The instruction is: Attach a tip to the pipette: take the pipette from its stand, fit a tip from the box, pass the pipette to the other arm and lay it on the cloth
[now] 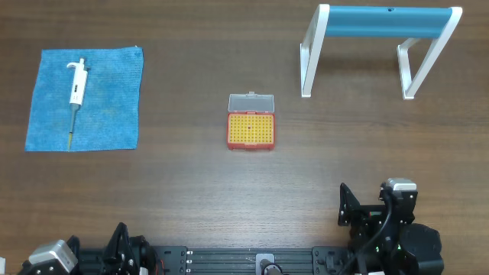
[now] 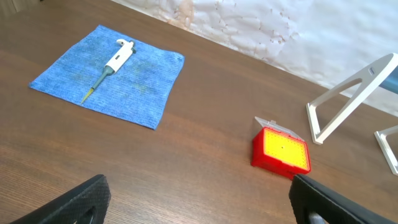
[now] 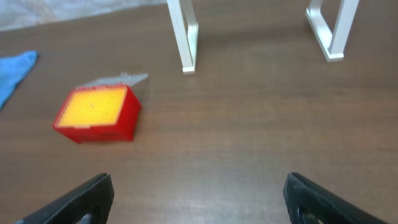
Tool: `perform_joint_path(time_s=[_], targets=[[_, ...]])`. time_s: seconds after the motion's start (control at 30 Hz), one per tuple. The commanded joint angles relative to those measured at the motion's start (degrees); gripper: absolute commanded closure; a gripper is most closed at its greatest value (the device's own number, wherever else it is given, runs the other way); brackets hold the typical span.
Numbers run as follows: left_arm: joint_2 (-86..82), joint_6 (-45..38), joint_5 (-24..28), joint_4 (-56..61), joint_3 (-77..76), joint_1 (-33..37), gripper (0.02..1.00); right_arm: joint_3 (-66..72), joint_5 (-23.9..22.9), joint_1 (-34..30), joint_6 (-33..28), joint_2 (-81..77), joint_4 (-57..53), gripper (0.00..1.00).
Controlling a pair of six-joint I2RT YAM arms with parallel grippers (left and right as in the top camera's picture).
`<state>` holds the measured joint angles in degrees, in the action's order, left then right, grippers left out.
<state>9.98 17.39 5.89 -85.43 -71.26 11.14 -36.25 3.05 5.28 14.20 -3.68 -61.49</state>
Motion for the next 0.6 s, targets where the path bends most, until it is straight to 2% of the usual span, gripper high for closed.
perform_joint_path(time_s=[0.03,0.2,0.27,0.37,0.43,0.57,0.6], targets=[[-0.6,0.8,1.0,0.3,0.5,0.1,0.088,0.5,-1.6,-0.1,-0.8,0.5,-0.2,0.115],[-0.6,0.8,1.0,0.3,0.6,0.1,0.086,0.5,-1.6,-0.1,-0.8,0.5,-0.2,0.115],[-0.7,-0.7,-1.8,2.4,2.3,-2.3,0.088,0.5,-1.6,-0.1,-0.8,0.5,-0.2,0.115],[-0.7,-2.8,-2.1,20.7,13.2,-7.5,0.088,0.5,-1.6,-0.1,-0.8,0.5,-0.2,0.112],[-0.7,-7.4,-2.8,43.6,29.4,-10.0,0.086,0.5,-1.6,-0.1,-0.8,0.5,-0.2,0.115],[-3.1,-7.4,-2.6,79.6,52.9,-10.0,0.088,0.5,-1.6,-0.1,-0.8,0.5,-0.2,0.115],[-5.0,-7.4,-2.6,85.0,57.4,-10.0,0.086,0.5,-1.6,-0.1,-0.8,0.5,-0.2,0.115]])
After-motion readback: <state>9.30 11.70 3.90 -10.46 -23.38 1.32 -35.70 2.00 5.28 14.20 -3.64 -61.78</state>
